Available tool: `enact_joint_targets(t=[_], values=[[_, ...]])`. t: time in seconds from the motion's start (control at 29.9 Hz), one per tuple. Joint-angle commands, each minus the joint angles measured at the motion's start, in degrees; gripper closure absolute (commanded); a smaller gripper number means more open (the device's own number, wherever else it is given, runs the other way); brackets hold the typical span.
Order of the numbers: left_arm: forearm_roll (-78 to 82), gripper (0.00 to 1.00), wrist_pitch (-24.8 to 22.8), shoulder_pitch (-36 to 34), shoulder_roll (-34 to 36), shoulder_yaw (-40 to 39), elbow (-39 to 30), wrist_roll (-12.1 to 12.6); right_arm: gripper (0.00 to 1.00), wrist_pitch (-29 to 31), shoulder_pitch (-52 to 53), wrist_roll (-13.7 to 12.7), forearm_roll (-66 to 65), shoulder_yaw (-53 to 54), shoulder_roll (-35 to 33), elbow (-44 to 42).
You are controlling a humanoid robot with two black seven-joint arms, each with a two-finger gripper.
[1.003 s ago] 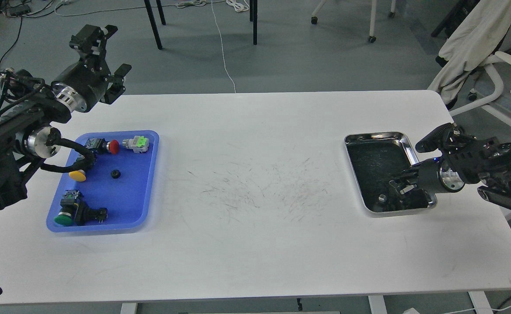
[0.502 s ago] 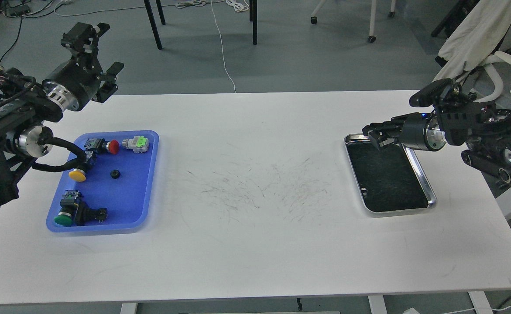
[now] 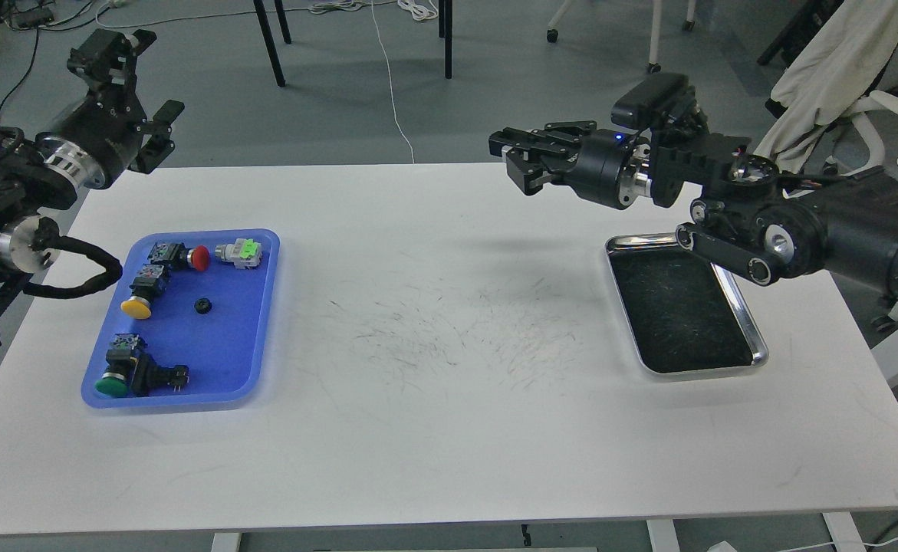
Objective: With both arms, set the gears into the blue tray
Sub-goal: 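Carry the black gear with the right gripper toward the table center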
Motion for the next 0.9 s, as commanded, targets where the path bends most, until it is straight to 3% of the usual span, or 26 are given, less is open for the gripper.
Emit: enact_joint_targets(t=[0.0,0.23,0.87], values=[[0.0,0.03,0.0,0.0,0.1,0.1,0.0,0.0,0.98,-0.3,0.2,0.0,-0.3,-0.3,5.1,0.8],[-0.1,0.03,0.0,-0.1,1.0,0.0,-0.2,0.0,0.98,-1.2,-1.8,0.0,-0.5,-0.5,12.6,0.7],[-0.8,0.03,-0.1,-0.3,3.8,-0.2,-1.0,0.0,0.98,-4.1,-12.8,0.0,-11.1,-0.6,12.6,0.0]])
